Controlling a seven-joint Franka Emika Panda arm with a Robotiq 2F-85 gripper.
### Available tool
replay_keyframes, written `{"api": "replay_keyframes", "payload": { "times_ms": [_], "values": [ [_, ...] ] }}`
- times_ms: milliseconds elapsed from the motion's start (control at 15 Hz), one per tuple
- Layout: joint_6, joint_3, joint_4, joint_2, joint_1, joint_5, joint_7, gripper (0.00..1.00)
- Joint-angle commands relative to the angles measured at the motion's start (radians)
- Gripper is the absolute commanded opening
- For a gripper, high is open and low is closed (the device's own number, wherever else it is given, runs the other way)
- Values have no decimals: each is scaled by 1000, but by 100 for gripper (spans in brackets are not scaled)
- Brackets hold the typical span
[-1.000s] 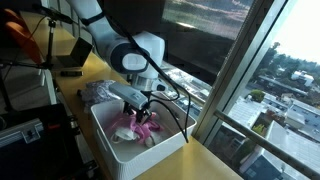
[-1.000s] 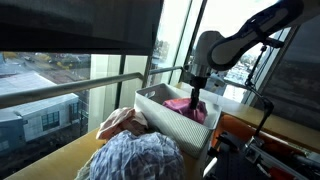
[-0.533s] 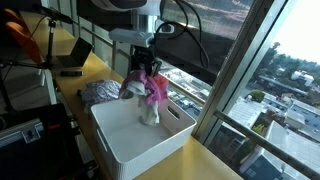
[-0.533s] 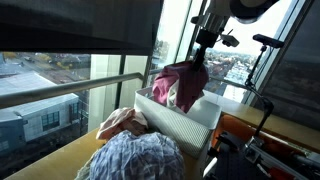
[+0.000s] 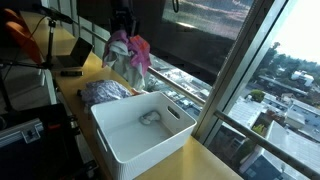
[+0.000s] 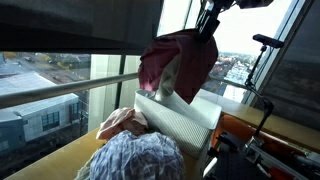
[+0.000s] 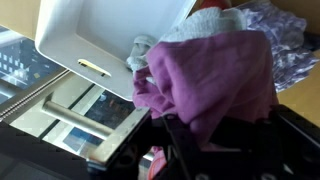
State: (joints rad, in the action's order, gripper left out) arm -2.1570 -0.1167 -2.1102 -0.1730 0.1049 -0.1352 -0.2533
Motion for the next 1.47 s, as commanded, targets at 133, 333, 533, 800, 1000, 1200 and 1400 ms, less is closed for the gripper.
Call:
{"api": "replay_keyframes", "payload": {
  "times_ms": [133,333,533,800,1000,1200,1400],
  "values": [
    [-8,-54,-97,-16,57,-25,60,0],
    [-21,-78,-143,13,74,-53,94,0],
    [-25,-95,-168,44,82,-96,120,0],
    [-15,-104,-164,79,93,-121,142,0],
    [-8,-106,-143,105,97,-124,149,0],
    [-4,-109,-106,140,103,-110,151,0],
    [-12,-111,-68,190,112,-111,158,0]
  ]
}}
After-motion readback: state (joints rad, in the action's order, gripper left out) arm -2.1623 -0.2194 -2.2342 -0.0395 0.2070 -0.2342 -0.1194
